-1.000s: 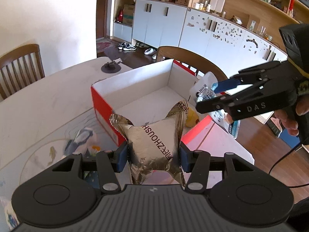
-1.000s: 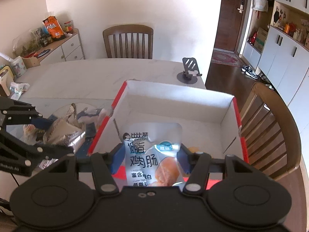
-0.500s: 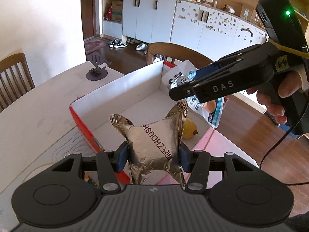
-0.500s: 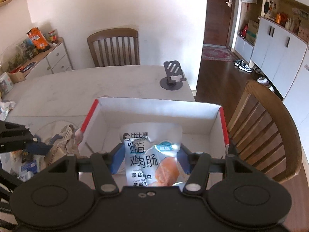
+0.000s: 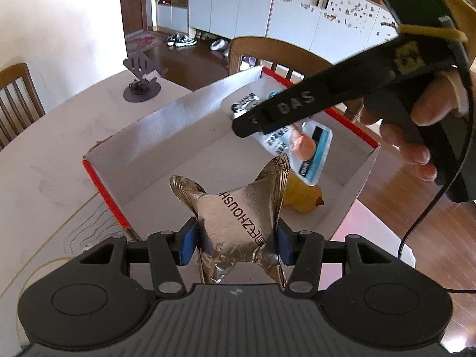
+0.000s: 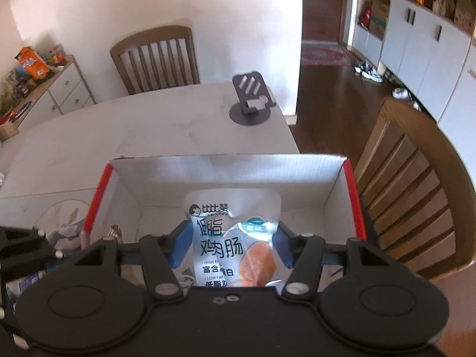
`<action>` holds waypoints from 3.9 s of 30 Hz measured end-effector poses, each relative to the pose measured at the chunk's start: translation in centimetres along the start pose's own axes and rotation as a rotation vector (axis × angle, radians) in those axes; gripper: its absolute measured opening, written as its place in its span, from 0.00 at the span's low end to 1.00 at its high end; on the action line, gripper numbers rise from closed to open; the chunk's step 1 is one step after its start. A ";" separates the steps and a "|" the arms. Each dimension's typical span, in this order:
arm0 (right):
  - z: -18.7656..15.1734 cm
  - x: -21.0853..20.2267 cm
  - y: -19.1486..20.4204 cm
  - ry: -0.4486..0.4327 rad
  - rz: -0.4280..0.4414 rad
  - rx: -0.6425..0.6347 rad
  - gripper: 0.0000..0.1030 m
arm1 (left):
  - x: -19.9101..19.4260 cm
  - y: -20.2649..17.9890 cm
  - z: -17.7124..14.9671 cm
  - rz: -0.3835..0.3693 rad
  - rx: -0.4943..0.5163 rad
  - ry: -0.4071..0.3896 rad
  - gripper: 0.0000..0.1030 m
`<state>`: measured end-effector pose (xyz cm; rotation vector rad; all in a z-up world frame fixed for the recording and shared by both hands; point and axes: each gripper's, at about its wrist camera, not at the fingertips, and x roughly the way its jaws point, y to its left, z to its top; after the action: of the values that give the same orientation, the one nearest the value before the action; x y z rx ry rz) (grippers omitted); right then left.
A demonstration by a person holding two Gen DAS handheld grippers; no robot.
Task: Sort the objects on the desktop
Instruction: 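Lower the sausage pouch into the box and open the right tool, then open the left tool to drop the foil bag into the box, then withdraw both tools from the box back toward the items on the mat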
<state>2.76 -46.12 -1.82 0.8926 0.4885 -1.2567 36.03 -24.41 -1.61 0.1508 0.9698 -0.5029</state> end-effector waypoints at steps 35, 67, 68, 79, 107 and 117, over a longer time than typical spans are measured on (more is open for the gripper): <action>-0.7 8.5 0.4 0.139 0.004 0.123 0.56 | 7.2 -0.4 0.6 0.003 0.051 0.220 0.51; -0.6 4.1 -0.7 0.074 0.019 0.182 0.75 | 4.4 -0.4 1.0 -0.055 -0.010 0.171 0.81; -0.6 4.0 -0.7 0.070 0.019 0.182 0.76 | 4.0 -0.6 0.9 -0.057 -0.016 0.166 0.81; -1.7 1.1 0.6 0.035 0.020 0.184 0.77 | 0.5 -0.8 0.0 -0.062 -0.039 0.100 0.81; -7.1 -7.7 7.5 -0.192 0.022 0.171 0.98 | -9.9 0.1 -6.5 -0.088 -0.141 -0.092 0.84; -8.9 -8.7 10.7 -0.235 0.043 0.181 0.99 | -12.6 1.2 -10.0 -0.090 -0.170 -0.137 0.84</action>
<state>11.82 -33.28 2.79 0.8871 0.1701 -1.3619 23.26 -15.65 2.94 -0.0800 0.8835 -0.5041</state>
